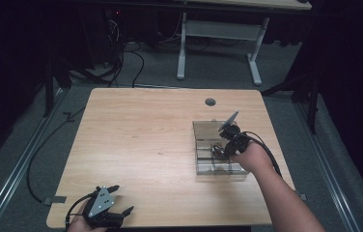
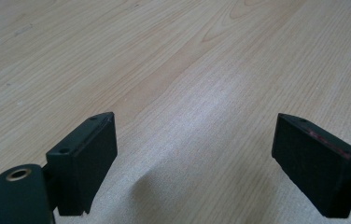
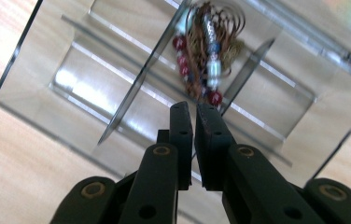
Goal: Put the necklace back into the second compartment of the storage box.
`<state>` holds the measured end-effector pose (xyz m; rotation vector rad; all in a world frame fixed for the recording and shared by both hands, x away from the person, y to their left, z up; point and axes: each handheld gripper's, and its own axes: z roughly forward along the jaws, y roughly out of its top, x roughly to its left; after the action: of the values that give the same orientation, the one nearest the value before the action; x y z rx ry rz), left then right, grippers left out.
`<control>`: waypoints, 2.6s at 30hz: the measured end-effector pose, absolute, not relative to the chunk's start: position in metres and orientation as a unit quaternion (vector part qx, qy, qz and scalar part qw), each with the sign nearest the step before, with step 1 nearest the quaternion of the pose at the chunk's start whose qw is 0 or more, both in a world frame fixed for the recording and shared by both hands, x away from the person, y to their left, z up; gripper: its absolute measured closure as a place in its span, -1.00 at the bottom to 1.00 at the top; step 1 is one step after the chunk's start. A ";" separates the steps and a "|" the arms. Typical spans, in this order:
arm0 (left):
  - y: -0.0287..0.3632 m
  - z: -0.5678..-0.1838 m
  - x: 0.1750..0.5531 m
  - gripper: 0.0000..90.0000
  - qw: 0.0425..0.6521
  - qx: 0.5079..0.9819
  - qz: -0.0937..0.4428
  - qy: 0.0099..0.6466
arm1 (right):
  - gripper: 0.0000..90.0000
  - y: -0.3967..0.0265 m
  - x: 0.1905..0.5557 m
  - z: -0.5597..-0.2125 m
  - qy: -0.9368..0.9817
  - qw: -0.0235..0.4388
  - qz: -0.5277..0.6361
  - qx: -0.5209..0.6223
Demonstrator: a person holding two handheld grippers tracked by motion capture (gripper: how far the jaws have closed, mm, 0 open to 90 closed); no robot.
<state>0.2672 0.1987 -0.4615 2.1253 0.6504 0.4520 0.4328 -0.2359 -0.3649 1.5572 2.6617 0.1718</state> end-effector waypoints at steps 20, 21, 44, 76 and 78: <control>0.199 -0.462 0.268 -0.68 0.424 0.848 0.179 0.261 | 0.90 -0.253 0.378 -0.358 0.855 0.011 0.058 0.515; 0.199 -0.462 0.268 -0.68 0.424 0.848 0.180 0.261 | 0.90 -0.253 0.376 -0.359 0.855 0.011 0.059 0.515; 0.199 -0.462 0.267 -0.68 0.426 0.847 0.181 0.261 | 0.77 -0.257 0.358 -0.384 0.850 -0.001 0.063 0.523; 0.202 -0.461 0.268 -0.67 0.437 0.838 0.179 0.273 | 0.47 -0.264 0.306 -0.414 0.807 0.121 0.264 0.515; 0.202 -0.461 0.269 -0.67 0.439 0.837 0.178 0.274 | 0.46 -0.263 0.301 -0.417 0.802 0.135 0.283 0.508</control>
<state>0.2687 0.2021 -0.4607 2.0798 0.6816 0.4420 0.3009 -0.2630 -0.4173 1.4708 2.3243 0.8194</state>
